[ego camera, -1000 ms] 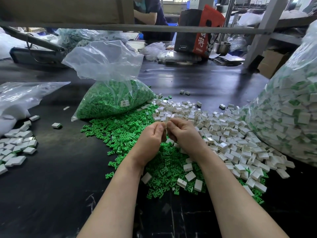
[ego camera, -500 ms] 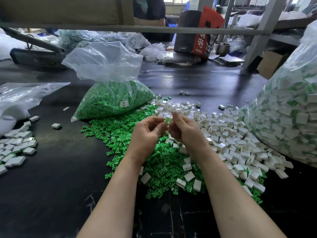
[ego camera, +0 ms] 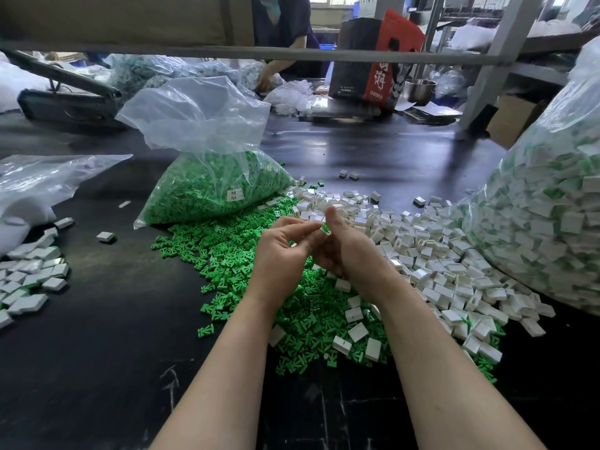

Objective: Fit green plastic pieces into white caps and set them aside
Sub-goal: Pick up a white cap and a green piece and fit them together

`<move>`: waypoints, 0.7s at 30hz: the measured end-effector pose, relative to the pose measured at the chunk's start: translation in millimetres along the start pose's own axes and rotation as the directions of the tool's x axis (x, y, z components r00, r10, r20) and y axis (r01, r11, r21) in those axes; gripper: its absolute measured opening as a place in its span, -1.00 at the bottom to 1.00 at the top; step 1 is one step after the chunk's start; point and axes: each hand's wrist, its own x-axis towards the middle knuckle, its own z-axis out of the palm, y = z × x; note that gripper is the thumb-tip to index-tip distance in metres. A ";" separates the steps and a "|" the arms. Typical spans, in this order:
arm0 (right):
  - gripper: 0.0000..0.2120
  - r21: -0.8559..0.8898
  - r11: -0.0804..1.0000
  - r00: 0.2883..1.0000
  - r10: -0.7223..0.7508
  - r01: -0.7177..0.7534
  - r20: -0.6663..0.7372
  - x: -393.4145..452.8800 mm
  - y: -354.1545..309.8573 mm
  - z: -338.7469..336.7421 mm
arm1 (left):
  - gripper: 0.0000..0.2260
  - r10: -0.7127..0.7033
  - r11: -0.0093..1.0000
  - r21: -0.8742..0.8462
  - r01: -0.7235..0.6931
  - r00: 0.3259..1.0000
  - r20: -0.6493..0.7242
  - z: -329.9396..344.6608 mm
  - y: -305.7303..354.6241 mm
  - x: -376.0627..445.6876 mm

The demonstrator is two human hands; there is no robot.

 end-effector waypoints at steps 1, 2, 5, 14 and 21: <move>-0.40 0.029 1.000 1.000 -0.006 0.005 0.008 -0.2 0.7 -0.7 | -0.87 -0.009 1.000 -0.013 0.009 1.000 0.000 0.4 0.1 0.1; -0.43 0.066 0.998 1.000 -0.011 0.009 0.022 -0.6 1.3 -1.2 | -0.87 -0.016 1.000 -0.024 0.016 1.000 0.000 0.7 0.3 0.2; -0.48 0.133 0.991 0.998 -0.019 0.011 0.061 -0.8 3.0 -2.5 | -0.88 -0.033 0.998 -0.059 0.033 0.999 0.002 0.7 0.4 0.0; -0.36 0.154 0.987 0.995 -0.049 0.036 0.085 1.6 8.2 -4.1 | -0.86 -0.039 0.999 -0.035 0.039 0.999 -0.005 4.5 3.5 -1.3; -0.46 0.086 0.994 0.996 -0.060 0.065 -0.059 3.6 8.6 -8.3 | -0.92 -0.032 0.999 -0.036 0.033 0.999 0.041 4.5 1.8 -2.7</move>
